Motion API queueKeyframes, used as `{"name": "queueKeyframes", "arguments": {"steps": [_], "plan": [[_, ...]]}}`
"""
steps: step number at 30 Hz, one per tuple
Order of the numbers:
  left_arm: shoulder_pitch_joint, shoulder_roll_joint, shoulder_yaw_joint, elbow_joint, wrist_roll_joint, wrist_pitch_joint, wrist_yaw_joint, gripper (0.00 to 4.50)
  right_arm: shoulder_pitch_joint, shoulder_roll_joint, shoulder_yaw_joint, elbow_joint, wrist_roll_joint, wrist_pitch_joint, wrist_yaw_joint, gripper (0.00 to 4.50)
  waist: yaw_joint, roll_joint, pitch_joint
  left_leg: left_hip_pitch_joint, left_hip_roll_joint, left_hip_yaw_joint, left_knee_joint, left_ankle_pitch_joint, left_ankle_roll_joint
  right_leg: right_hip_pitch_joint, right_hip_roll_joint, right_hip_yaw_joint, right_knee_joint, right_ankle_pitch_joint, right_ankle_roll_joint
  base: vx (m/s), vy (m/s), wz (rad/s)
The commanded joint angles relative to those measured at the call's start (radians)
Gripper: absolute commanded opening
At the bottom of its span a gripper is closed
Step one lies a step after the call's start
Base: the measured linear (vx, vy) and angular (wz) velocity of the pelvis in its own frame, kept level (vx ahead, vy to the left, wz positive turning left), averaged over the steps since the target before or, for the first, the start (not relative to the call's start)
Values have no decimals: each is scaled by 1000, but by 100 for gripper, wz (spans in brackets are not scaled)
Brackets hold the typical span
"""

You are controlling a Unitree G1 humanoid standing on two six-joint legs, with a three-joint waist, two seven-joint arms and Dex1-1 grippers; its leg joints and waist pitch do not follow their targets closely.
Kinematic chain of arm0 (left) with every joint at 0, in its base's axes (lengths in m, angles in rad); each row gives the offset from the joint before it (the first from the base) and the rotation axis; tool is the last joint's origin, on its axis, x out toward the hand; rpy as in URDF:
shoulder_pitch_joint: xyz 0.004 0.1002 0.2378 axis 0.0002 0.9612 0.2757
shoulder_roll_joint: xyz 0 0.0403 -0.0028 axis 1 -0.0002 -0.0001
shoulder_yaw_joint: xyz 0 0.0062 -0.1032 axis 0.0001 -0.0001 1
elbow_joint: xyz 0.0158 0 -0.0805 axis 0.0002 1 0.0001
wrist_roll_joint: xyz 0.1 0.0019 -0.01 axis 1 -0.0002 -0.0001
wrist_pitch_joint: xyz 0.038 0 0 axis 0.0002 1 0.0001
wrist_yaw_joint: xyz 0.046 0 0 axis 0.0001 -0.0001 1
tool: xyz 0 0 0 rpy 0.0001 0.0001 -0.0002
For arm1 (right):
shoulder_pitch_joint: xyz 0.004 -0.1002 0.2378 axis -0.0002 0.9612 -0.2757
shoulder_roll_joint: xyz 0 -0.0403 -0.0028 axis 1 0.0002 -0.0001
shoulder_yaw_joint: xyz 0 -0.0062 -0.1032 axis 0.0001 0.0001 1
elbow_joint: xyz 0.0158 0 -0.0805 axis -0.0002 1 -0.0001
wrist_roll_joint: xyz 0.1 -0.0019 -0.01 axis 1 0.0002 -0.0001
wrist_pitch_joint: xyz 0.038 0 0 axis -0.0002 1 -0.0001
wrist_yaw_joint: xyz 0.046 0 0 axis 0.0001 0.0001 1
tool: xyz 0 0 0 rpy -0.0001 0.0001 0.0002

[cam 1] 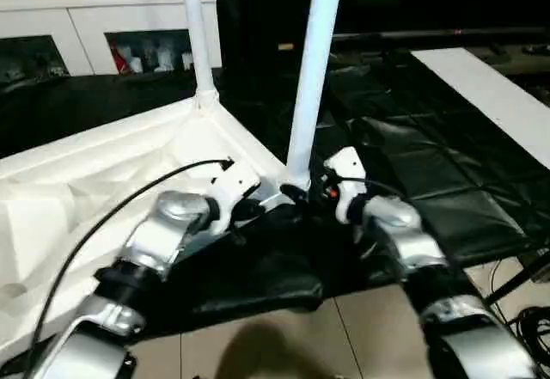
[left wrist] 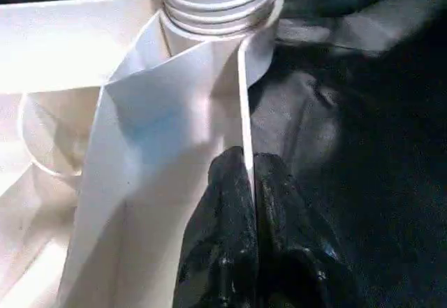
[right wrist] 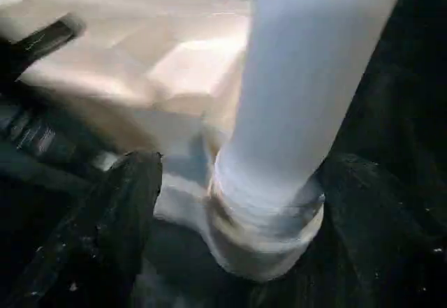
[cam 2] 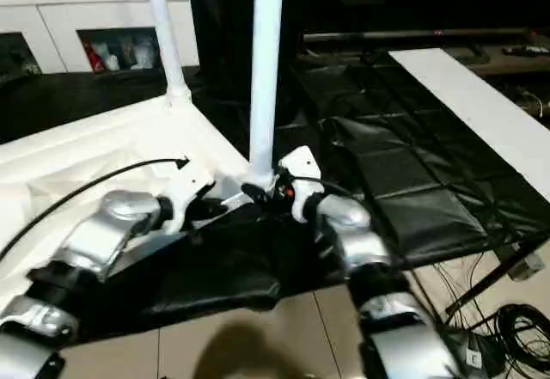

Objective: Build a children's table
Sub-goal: Rotate leg to tighten

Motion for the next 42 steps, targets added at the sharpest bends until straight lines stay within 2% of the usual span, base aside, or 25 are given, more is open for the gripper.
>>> {"name": "queueKeyframes", "arguments": {"steps": [1,2,3,6,10,12,13,15,19,26,28,31,34,42], "plan": [[41,28,-52,3,-8,-13,-91,0,25,-33,31,-51,-1,-19,104,383,3,-4,-58,0,9,4,-74,-312,30,44,-27,22,-76,-303,-197,0,0,0],[44,41,-55,-8,-13,-18,-112,0,34,-51,35,-65,-1,-29,129,383,3,-1,-59,-1,9,4,-73,-302,33,47,-27,22,-72,-271,-208,0,0,0],[47,59,-61,-19,-14,-40,-142,0,46,-71,37,-86,1,-33,148,383,4,-1,-61,3,10,7,-70,-290,40,44,-26,22,-69,-239,-221,0,0,0],[57,88,-68,-54,-34,-58,-208,0,66,-99,41,-125,6,-27,178,383,6,-2,-63,0,9,8,-68,-241,57,50,-26,22,-62,-173,-243,0,0,0],[93,156,-85,-155,-82,-88,-361,0,101,-140,50,-182,14,-10,232,383,12,2,-59,5,13,9,-73,-267,50,47,-27,22,-66,-214,-247,0,0,0],[97,163,-87,-164,-86,-85,-373,0,103,-142,50,-187,16,-8,239,383,12,4,-55,9,15,10,-76,-305,42,42,-25,24,-70,-246,-239,0,0,0],[104,173,-85,-187,-100,-76,-392,0,112,-143,58,-205,27,-1,271,383,11,5,-55,8,14,6,-79,-327,28,44,-25,23,-71,-269,-232,0,0,0],[106,178,-84,-195,-107,-74,-400,0,116,-145,63,-216,32,3,286,383,11,5,-54,9,15,6,-80,-336,21,43,-26,24,-71,-282,-223,0,0,0],[106,189,-83,-201,-110,-84,-415,0,133,-150,88,-252,47,18,347,383,15,6,-55,12,15,8,-78,-331,21,41,-25,26,-70,-256,-231,0,0,0],[104,191,-79,-198,-104,-82,-420,0,127,-141,98,-247,43,13,371,383,20,5,-57,10,13,7,-77,-305,18,46,-25,25,-66,-229,-234,0,0,0],[102,190,-78,-194,-101,-81,-415,0,122,-140,104,-236,38,13,379,350,21,3,-57,9,13,8,-77,-295,22,47,-26,25,-65,-223,-235,0,0,0],[103,193,-75,-191,-101,-81,-412,0,118,-140,105,-226,34,17,385,345,21,3,-58,8,13,7,-76,-290,23,48,-26,25,-65,-224,-235,0,0,0],[103,193,-74,-189,-100,-81,-412,0,115,-139,105,-226,38,24,388,307,22,2,-57,9,13,7,-77,-292,20,47,-26,25,-65,-235,-231,0,0,0],[107,196,-73,-184,-99,-77,-413,0,111,-132,105,-217,38,21,392,266,22,6,-58,9,13,7,-76,-295,18,48,-26,25,-64,-231,-234,0,0,0]]}}
